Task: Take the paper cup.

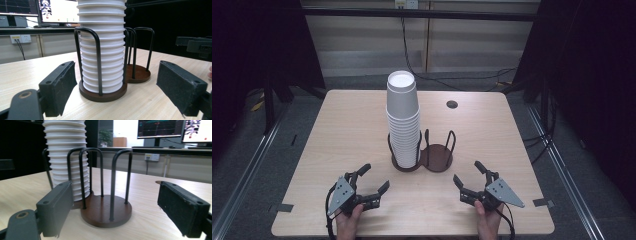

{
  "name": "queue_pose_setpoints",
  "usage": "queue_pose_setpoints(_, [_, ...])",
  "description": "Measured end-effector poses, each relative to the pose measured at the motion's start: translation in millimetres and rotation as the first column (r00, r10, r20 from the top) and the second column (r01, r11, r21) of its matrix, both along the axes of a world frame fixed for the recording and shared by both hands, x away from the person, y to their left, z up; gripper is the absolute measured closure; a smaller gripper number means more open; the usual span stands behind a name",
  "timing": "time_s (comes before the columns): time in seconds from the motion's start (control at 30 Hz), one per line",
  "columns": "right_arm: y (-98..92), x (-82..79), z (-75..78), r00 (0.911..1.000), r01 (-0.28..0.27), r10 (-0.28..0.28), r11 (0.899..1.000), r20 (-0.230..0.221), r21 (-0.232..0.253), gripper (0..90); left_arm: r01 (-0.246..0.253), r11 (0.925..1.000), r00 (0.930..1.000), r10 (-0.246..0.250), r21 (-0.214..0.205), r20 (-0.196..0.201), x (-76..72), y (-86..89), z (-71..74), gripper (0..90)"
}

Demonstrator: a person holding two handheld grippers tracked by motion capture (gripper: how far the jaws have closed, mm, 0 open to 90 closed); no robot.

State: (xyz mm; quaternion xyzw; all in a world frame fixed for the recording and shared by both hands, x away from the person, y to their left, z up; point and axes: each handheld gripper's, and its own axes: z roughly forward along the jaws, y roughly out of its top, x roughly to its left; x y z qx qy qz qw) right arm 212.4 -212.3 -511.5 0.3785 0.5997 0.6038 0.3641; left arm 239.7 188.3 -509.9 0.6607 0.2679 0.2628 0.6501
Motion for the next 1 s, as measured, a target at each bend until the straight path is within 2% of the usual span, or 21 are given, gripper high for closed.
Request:
queue_pose_setpoints(0.1, [0.7, -0.1, 0.1, 0.9997, 0.023, -0.023, 1.000, -0.003, 0.001, 12.6, -0.001, 1.0000, 1.0000, 0.001, 0.002, -0.001, 0.1, 0.1, 0.0, 15.8])
queue_pose_setpoints(0.17, [2.7, -0.5, 0.2, 0.9978, 0.066, -0.066, 0.998, -0.005, -0.003, 12.5, 0.000, 1.0000, 1.0000, 0.000, 0.002, -0.001, 0.1, 0.1, 0.0, 15.8])
queue_pose_setpoints(0.27, [5.2, -0.4, 0.8, 0.9920, 0.124, -0.125, 0.992, -0.019, -0.011, 12.5, 0.000, 1.0000, 1.0000, 0.000, 0.002, 0.000, 0.2, 0.1, 0.0, 15.9])
queue_pose_setpoints(0.37, [7.3, -2.1, 0.6, 0.9847, 0.174, -0.174, 0.985, -0.007, -0.016, 13.1, 0.000, 1.0000, 1.0000, 0.000, 0.000, -0.001, 0.0, -0.1, 0.0, 15.8])
queue_pose_setpoints(0.43, [6.5, -2.7, 0.4, 0.9823, 0.187, -0.187, 0.982, -0.006, -0.006, 13.1, 0.000, 1.0000, 1.0000, 0.000, 0.000, -0.001, 0.1, -0.1, 0.0, 15.8])
queue_pose_setpoints(0.5, [5.2, -2.6, 0.7, 0.9838, 0.178, -0.178, 0.984, -0.019, -0.001, 13.2, 0.000, 1.0000, 1.0000, 0.000, 0.002, 0.000, 0.2, 0.1, 0.1, 15.8])
queue_pose_setpoints(0.67, [6.9, -2.4, 2.2, 0.9897, 0.138, -0.139, 0.990, -0.034, -0.027, 13.2, 0.001, 1.0000, 1.0000, -0.001, 0.002, 0.000, 0.2, 0.1, 0.1, 15.8])
queue_pose_setpoints(0.8, [6.9, -3.1, 5.4, 0.9939, 0.100, -0.101, 0.995, -0.044, -0.018, 13.6, 0.001, 1.0000, 1.0000, -0.001, 0.001, 0.000, 0.2, 0.1, 0.1, 15.8])
queue_pose_setpoints(0.9, [6.0, -4.0, 9.9, 0.9929, 0.082, -0.084, 0.996, -0.084, -0.027, 13.9, 0.000, 1.0000, 1.0000, 0.000, -0.003, -0.001, 0.2, -0.1, 0.0, 15.8])
queue_pose_setpoints(1.0, [2.9, -5.1, 13.7, 0.9934, 0.057, -0.058, 0.998, -0.099, -0.013, 19.6, 0.000, 1.0000, 1.0000, 0.000, -0.003, -0.001, 0.2, -0.1, 0.0, 15.8])
